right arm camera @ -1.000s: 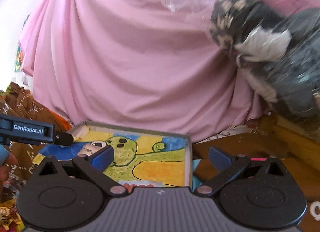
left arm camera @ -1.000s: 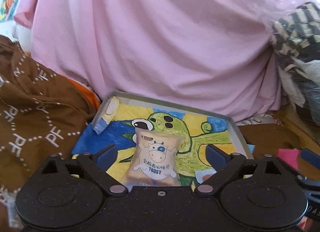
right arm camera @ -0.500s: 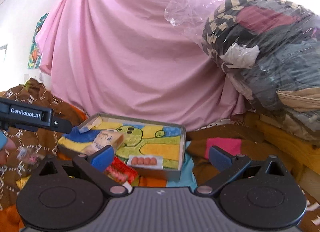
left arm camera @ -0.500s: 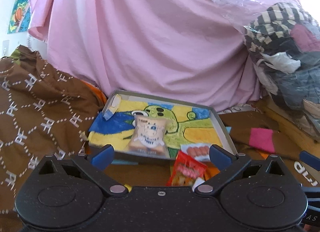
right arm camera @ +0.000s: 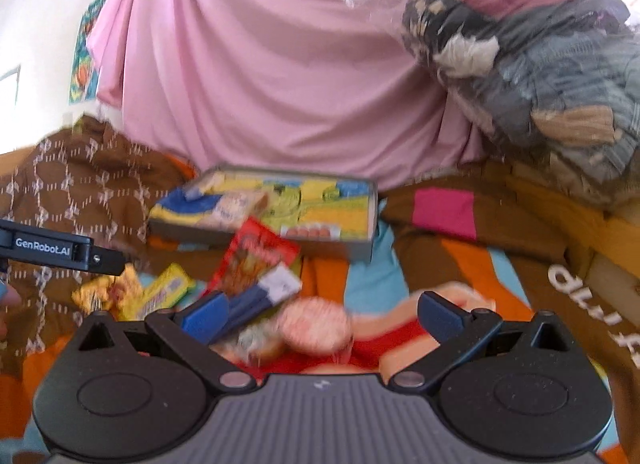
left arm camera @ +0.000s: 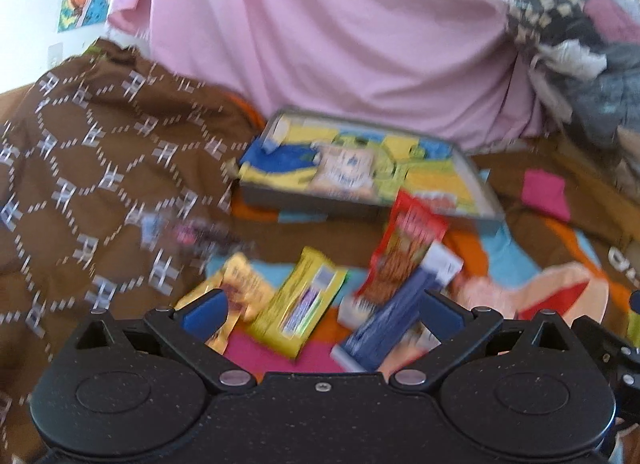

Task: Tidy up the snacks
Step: 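Withdraw both tools from the tray back toward the snack pile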

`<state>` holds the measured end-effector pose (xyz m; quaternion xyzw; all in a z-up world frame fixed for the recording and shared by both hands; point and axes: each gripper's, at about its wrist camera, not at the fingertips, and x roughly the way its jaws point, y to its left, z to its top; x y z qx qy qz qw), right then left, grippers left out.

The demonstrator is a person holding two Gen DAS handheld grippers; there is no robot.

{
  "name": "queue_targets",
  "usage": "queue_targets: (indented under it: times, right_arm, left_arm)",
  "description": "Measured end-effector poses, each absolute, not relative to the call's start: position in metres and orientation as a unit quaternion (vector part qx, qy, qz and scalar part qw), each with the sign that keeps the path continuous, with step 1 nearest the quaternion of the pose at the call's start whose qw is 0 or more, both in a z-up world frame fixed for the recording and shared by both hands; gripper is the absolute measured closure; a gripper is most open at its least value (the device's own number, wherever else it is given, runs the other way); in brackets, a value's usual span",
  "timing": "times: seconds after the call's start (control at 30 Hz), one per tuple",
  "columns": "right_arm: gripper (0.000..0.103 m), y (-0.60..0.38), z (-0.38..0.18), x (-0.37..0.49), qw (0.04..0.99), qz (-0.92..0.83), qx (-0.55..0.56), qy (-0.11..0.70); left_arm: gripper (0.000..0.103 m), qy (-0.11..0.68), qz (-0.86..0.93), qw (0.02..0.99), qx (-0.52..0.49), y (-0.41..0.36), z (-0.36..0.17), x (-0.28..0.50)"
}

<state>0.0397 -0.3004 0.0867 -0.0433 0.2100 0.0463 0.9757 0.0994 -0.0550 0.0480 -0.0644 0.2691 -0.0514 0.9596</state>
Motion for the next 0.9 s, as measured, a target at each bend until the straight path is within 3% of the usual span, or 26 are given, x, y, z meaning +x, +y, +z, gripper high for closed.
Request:
queue_targets:
  times: [0.53,0.9]
  right_arm:
    - [0.000,-0.289,0.047,0.011,0.945,0.054,-0.062,0.317]
    - [0.000,-0.283,0.041,0.008,0.941,0.062,-0.074,0.323]
  left_arm:
    - [0.002,0.358,-0.057,0.932,-0.016,-0.052,0.005,0.068]
    - [0.002,0.379,-0.054,0.924,-0.007,-0.051,-0.006,0.065]
